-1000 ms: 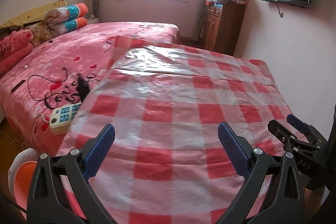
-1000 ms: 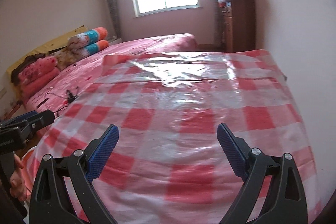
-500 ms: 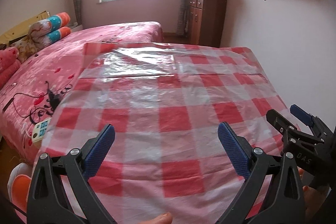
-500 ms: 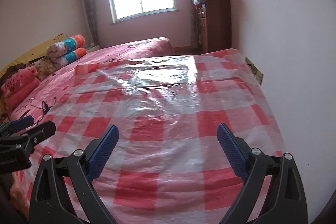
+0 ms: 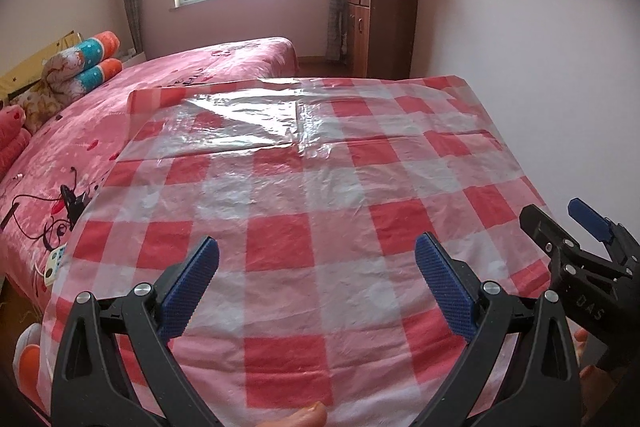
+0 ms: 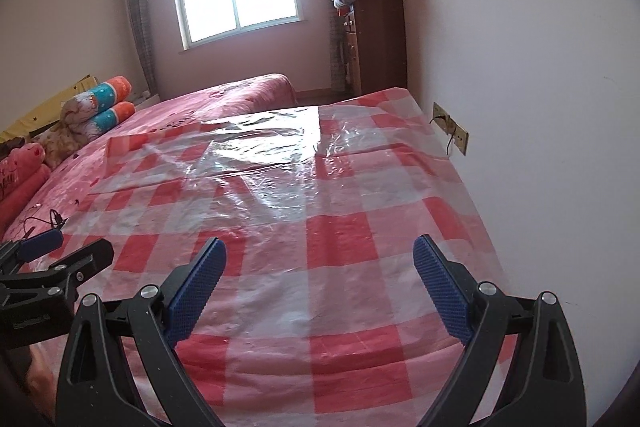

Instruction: Collect trash

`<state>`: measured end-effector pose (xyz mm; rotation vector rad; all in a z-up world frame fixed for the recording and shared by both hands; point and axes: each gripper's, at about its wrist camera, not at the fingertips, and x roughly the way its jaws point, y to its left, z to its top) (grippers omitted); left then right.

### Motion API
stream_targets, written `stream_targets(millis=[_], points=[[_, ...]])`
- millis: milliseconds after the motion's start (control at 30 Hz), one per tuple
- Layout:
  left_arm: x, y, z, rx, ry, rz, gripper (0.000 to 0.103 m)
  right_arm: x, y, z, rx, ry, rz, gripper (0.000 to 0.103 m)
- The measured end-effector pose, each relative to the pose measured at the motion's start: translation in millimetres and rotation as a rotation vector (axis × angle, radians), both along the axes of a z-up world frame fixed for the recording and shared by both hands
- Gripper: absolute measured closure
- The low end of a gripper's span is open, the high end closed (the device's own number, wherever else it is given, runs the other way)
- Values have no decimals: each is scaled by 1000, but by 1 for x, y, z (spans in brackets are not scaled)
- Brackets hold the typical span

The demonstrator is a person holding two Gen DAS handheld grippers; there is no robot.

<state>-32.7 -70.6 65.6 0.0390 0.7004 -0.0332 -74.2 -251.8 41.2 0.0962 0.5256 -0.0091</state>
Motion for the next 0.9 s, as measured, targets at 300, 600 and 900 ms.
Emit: stream_targets(millis=[300,600,900], points=[[14,-9,-11,24,19,8,4,12,-2,-6,-2,49,-3,10],[31,-6,-33,32,93,33,4,31,1,-16,-3,145,-2,8],[48,2,-57,7,192,54,4,58,7,-37,-34,316,-44,6]])
